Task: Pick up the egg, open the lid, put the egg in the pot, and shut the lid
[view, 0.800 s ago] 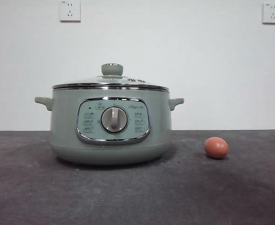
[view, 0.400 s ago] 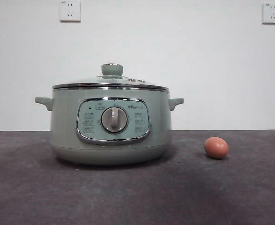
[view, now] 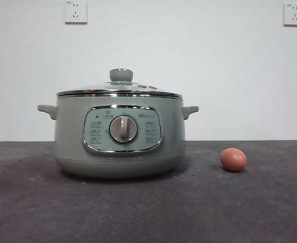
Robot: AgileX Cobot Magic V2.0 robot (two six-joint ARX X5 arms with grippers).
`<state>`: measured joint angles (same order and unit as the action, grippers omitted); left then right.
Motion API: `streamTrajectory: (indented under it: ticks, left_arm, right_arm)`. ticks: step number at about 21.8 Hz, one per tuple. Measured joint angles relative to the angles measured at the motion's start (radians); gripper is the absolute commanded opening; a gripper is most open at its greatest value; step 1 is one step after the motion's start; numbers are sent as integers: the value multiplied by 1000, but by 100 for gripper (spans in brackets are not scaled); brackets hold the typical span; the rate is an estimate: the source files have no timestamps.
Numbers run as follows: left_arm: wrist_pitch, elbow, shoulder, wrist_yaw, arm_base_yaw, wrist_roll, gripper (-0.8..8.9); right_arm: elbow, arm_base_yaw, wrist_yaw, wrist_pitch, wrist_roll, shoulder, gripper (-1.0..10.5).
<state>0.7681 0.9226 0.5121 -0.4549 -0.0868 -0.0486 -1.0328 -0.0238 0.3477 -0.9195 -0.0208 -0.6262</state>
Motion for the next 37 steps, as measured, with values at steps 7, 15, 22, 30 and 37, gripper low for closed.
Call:
streamTrajectory:
  ticks: [7, 15, 22, 30, 37]
  left_arm:
    - [49, 47, 30, 0, 25, 31, -1]
    - [52, 47, 62, -39, 26, 31, 637]
    - [31, 47, 86, -50, 59, 47, 631]
    - [-132, 83, 265, -98, 178, 48, 627]
    - [-178, 320, 638, -5, 326, 112, 627]
  right_arm:
    - [-30, 0, 1, -33, -29, -25, 7]
    - [-31, 0, 1, -33, -29, -26, 607]
    - [-31, 0, 1, -34, -25, -26, 606]
    - [-31, 0, 23, -57, -25, -55, 603]
    - [-31, 0, 27, -88, -25, -98, 602]
